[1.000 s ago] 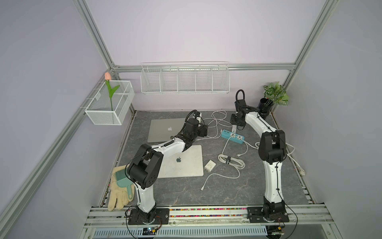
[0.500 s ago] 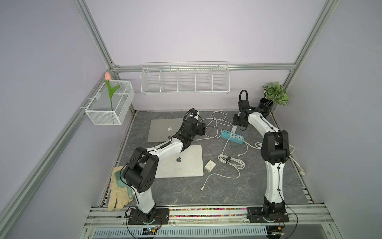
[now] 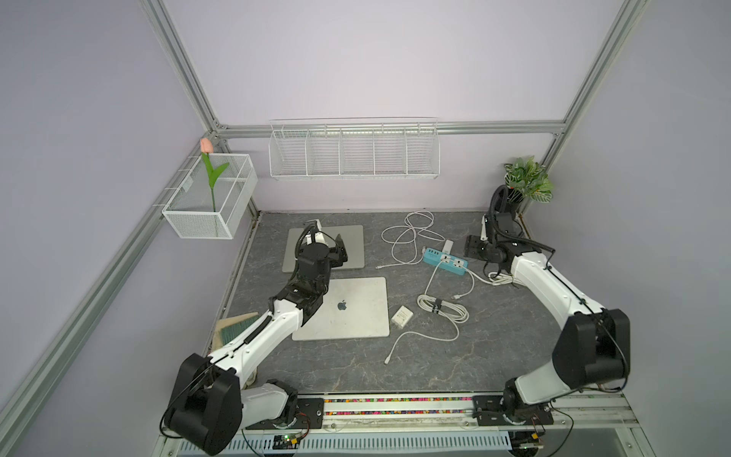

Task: Unplug the laptop charger
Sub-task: Reset both arms

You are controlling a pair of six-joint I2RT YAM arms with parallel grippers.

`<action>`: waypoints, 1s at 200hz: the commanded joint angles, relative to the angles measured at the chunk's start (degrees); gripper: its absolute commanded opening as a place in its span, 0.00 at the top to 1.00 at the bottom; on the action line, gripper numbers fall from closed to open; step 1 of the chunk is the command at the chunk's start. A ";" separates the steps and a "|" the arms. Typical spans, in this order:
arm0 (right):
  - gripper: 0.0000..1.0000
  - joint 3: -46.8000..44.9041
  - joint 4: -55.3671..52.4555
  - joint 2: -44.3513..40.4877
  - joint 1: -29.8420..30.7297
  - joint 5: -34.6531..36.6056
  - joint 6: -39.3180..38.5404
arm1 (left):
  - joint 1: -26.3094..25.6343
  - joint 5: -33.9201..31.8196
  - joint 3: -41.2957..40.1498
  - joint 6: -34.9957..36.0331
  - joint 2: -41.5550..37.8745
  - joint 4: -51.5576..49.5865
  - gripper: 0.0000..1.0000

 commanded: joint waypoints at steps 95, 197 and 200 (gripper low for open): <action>0.04 -37.21 37.85 -15.34 -4.67 7.00 -15.61 | 12.87 -11.67 -20.25 10.80 5.18 20.90 0.05; 0.11 -45.17 80.08 4.67 -10.48 -14.73 -21.05 | 17.09 3.43 -26.49 16.57 22.37 54.48 0.04; 0.11 -45.26 80.83 5.00 -10.48 -14.58 -20.86 | 17.32 3.51 -26.10 16.27 22.04 53.17 0.04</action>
